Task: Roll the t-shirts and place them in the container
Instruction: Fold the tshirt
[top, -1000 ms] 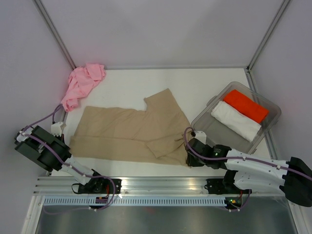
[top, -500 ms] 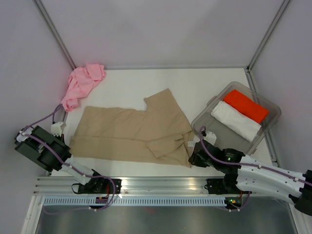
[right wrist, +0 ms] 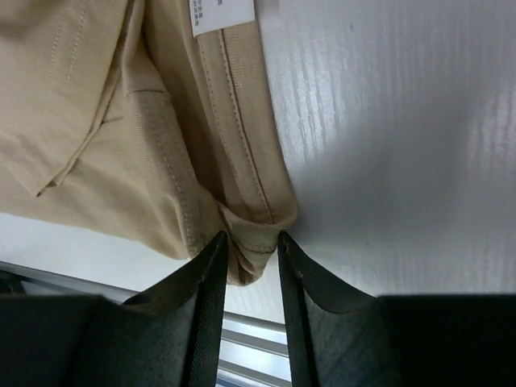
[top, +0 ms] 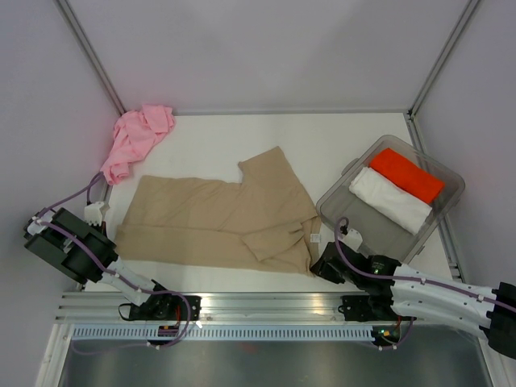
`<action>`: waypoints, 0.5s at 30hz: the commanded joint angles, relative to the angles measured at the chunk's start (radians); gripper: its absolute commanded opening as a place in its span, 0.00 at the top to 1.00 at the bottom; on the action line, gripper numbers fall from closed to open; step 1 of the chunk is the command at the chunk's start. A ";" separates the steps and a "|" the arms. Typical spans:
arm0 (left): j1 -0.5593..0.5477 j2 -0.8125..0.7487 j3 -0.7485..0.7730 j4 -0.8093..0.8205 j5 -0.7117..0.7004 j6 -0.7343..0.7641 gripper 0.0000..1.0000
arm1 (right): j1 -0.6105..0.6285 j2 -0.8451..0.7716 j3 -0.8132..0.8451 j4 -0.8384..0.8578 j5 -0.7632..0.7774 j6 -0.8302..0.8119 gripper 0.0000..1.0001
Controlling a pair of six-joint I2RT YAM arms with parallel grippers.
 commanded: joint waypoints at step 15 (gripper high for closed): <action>0.048 -0.006 0.155 0.026 0.082 0.003 0.98 | -0.026 -0.024 0.194 -0.265 0.141 -0.084 1.00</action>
